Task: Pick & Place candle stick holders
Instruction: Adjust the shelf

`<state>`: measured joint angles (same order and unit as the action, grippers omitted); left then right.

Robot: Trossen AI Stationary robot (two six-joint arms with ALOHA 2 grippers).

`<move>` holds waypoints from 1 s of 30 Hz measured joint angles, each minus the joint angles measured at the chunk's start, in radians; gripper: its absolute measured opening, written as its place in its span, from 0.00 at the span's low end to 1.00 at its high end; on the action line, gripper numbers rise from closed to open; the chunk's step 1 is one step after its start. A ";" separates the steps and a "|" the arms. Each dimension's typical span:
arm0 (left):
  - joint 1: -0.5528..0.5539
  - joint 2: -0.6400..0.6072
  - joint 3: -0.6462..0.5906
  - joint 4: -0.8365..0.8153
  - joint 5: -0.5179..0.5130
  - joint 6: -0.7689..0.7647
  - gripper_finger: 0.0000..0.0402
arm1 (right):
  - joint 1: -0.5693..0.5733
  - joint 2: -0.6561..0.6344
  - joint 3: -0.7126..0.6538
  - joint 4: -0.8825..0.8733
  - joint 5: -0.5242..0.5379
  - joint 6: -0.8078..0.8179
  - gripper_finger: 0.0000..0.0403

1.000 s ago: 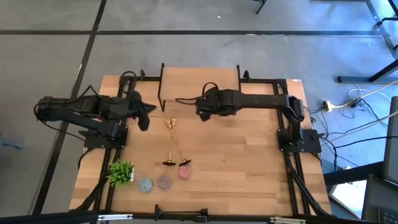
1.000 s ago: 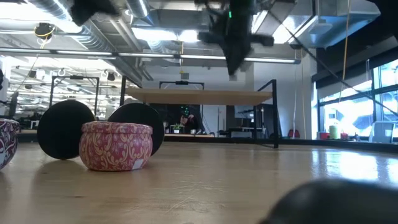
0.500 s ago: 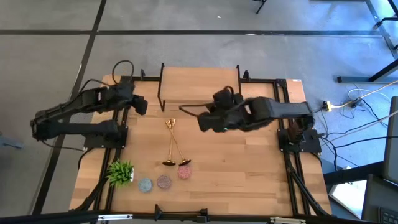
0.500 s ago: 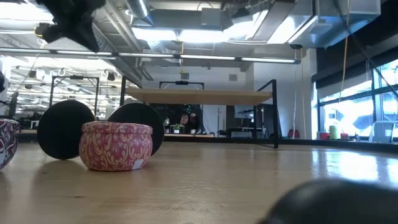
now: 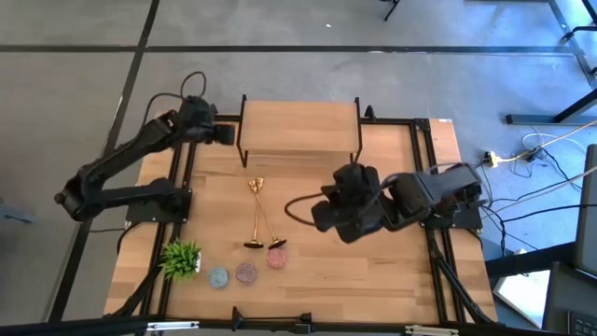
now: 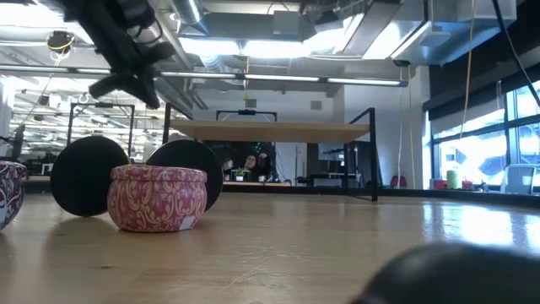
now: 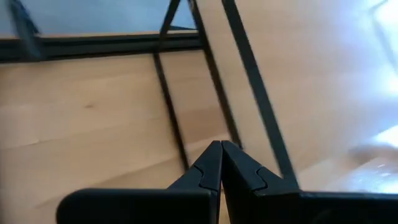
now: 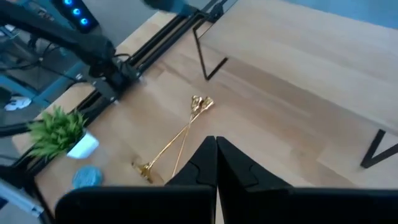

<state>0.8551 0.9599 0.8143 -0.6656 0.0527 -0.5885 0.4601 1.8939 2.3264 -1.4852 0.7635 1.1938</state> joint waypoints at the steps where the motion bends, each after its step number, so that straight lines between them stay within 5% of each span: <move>1: 0.014 0.025 0.000 0.011 0.012 -0.005 0.01 | 0.009 -0.003 0.000 -0.007 0.000 0.001 0.00; 13: 0.014 0.200 0.000 0.146 0.034 -0.081 0.01 | 0.108 -0.073 0.000 -0.086 0.152 0.085 0.00; 30: -0.076 0.243 -0.001 0.244 -0.028 -0.172 0.01 | 0.143 -0.078 0.000 -0.086 0.145 0.021 0.00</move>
<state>0.7790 1.2030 0.8135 -0.4212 0.0246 -0.7605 0.6029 1.8160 2.3260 -1.5714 0.9083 1.2145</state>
